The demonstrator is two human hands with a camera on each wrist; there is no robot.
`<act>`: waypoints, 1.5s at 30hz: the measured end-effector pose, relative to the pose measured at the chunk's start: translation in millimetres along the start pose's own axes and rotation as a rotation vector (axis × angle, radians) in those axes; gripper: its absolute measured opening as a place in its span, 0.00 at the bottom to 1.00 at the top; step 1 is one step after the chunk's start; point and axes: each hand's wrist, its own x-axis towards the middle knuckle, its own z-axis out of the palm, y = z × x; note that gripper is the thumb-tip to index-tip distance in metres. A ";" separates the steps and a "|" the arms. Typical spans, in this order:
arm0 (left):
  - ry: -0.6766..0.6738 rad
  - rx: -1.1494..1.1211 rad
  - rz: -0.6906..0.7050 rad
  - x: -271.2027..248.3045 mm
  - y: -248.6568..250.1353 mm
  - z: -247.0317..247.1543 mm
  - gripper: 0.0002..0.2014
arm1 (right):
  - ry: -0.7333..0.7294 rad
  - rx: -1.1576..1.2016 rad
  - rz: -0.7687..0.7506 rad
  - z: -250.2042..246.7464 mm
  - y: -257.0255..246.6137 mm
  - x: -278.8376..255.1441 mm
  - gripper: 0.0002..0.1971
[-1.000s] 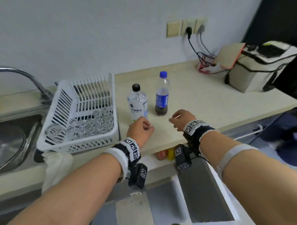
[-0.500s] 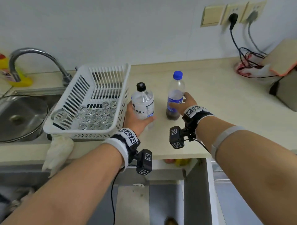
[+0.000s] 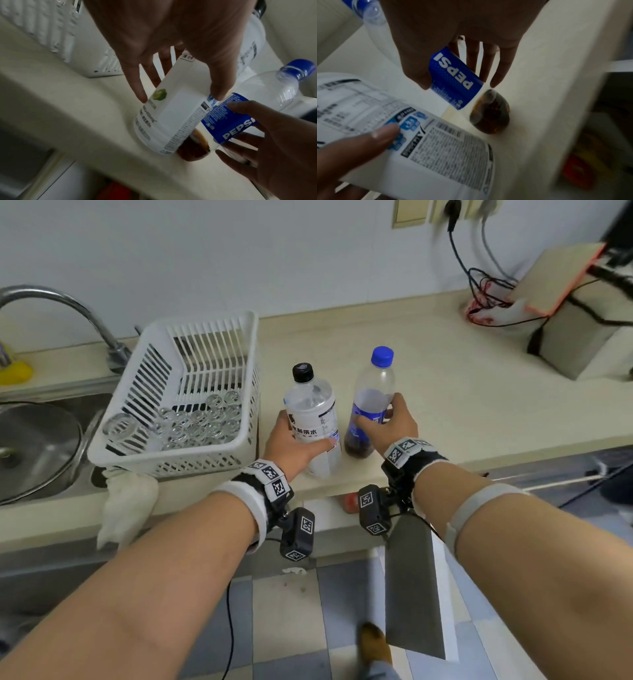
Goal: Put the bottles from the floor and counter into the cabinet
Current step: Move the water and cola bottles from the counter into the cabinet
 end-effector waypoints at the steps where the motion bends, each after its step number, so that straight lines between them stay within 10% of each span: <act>1: -0.045 -0.016 0.014 -12.8 -1.7 -3.5 0.39 | 0.037 0.022 0.010 -0.4 3.0 -18.4 0.30; 14: -0.547 0.093 -0.053 -135.1 -117.8 -20.3 0.33 | 0.219 0.133 0.205 41.4 89.1 -170.0 0.34; 28: -0.237 0.043 -0.246 -87.1 -286.3 66.3 0.49 | 0.162 -0.062 0.374 87.3 265.8 -142.0 0.25; 45: 0.209 0.070 -0.181 74.7 -387.9 188.1 0.38 | -0.050 -0.044 0.137 166.9 388.9 18.6 0.29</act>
